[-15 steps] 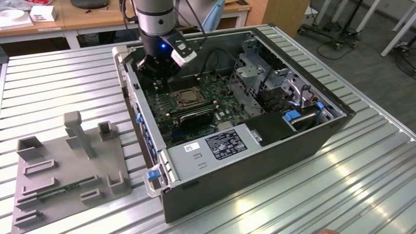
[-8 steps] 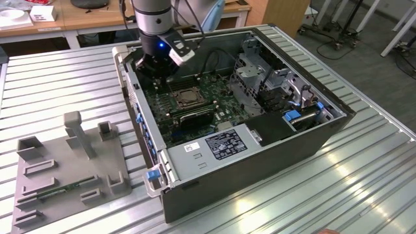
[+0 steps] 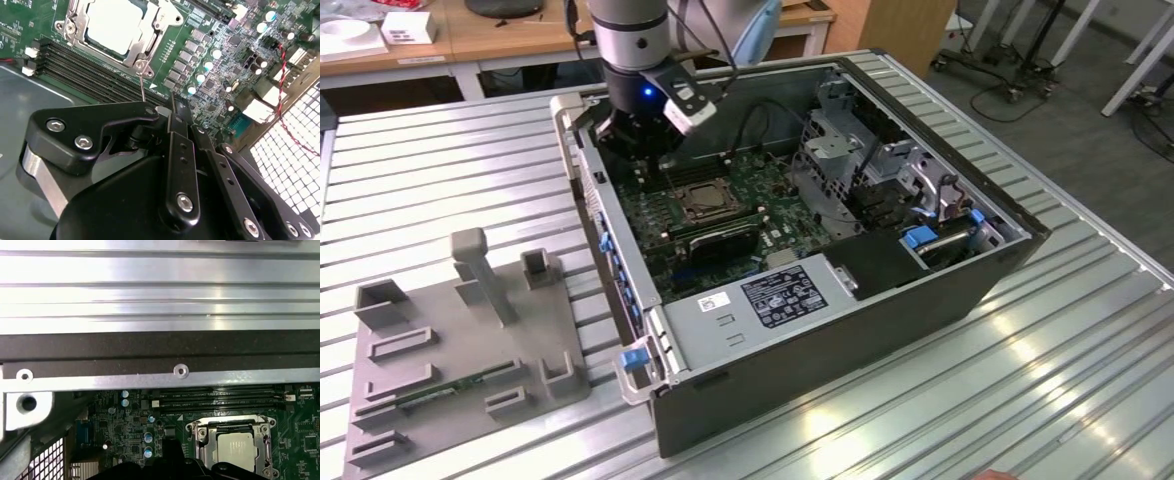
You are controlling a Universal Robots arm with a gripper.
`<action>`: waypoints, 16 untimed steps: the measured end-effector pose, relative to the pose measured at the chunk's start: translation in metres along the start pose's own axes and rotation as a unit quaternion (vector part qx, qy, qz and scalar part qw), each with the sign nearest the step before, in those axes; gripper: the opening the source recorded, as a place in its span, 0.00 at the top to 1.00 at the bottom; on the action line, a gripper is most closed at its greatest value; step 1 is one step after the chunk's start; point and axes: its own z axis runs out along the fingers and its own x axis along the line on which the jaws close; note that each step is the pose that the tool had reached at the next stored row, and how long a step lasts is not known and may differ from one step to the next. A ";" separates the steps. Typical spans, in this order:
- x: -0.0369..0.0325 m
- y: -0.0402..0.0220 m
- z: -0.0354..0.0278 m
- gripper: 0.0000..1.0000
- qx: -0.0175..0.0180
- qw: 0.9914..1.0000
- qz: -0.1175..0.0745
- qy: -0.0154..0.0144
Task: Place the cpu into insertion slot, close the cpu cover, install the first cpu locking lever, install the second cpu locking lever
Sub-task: 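Install the first cpu locking lever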
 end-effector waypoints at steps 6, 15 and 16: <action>0.0003 0.0019 0.0001 0.90 0.000 1.000 0.000 -0.001; 0.0001 0.0042 -0.0043 0.90 0.000 1.000 0.001 -0.002; 0.0000 0.0043 -0.0058 0.90 0.000 1.000 0.001 -0.002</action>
